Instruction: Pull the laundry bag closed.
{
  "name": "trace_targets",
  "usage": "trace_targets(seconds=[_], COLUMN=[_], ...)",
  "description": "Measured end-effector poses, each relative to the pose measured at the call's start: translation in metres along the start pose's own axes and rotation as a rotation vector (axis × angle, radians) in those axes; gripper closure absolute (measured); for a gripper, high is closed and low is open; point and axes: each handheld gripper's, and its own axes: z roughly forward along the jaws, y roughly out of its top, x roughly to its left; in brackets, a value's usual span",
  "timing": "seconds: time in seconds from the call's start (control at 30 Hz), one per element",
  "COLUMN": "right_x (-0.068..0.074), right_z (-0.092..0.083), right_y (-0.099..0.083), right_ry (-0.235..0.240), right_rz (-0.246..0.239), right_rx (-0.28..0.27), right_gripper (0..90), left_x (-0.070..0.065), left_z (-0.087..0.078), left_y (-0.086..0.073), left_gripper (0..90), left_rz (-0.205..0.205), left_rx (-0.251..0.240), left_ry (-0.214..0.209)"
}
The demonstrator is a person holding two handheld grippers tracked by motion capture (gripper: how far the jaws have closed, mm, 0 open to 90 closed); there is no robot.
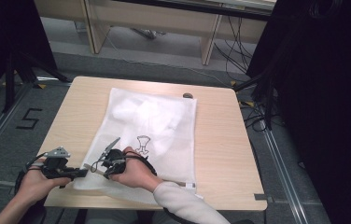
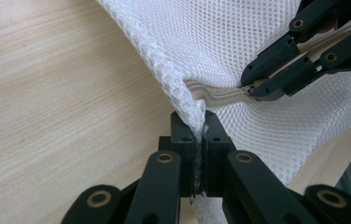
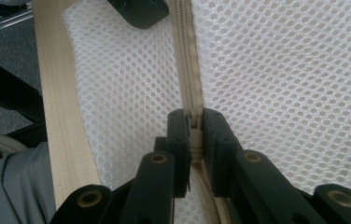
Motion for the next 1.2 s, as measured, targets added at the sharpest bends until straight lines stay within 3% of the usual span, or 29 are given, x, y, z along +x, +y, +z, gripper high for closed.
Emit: trace_targets(seconds=[0.03, 0.07, 0.43, 0.5, 0.6, 0.67, 0.7, 0.73, 0.9, 1.2], right_x=[0.0008, -0.0012, -0.0009, -0.0031, -0.0034, -0.0043, -0.0032, -0.0046, -0.0061, -0.0048], right_z=[-0.0004, -0.0011, -0.0022, -0.0022, -0.0033, -0.0033, -0.0037, -0.0038, -0.004, -0.0049], right_y=[-0.0012, -0.0015, -0.0052, -0.0054, -0.0076, -0.0081, -0.0087, -0.009, -0.0096, -0.0111], right_ry=[0.007, 0.006, 0.009, -0.004, 0.009, 0.004, 0.001, -0.001, 0.002, -0.001], right_rz=[0.019, -0.005, 0.027, -0.005, 0.015, 0.01, 0.034, 0.022, 0.002, 0.028], right_rx=[0.004, 0.004, 0.007, -0.001, 0.011, 0.01, 0.013, 0.009, 0.005, 0.015], right_gripper=[82.6, 82.6, 82.6, 82.6, 82.6, 82.6, 82.6, 82.6, 82.6, 82.6], left_x=[0.0, -0.0001, -0.0014, -0.0016, -0.0016, 0.0003, 0.0002, -0.0013, -0.0004, 0.0002], left_z=[0.0001, 0.0003, 0.0012, 0.0022, 0.0024, 0.001, 0.001, 0.0017, 0.0013, 0.0017], left_y=[0.0, -0.0001, -0.0005, -0.0012, -0.0011, -0.0006, -0.0006, -0.0006, -0.0009, -0.0013], left_gripper=[85.7, 85.7, 85.7, 85.6, 85.6, 85.6, 85.6, 85.7, 85.6, 85.6], left_rz=[-0.001, -0.004, -0.025, -0.03, -0.033, -0.017, -0.018, -0.032, -0.021, -0.018], left_rx=[-0.001, -0.003, -0.016, -0.032, -0.029, -0.001, -0.002, -0.014, -0.011, -0.019], left_ry=[0.0, 0.0, 0.003, 0.003, 0.001, 0.007, 0.009, -0.001, 0.011, 0.006])
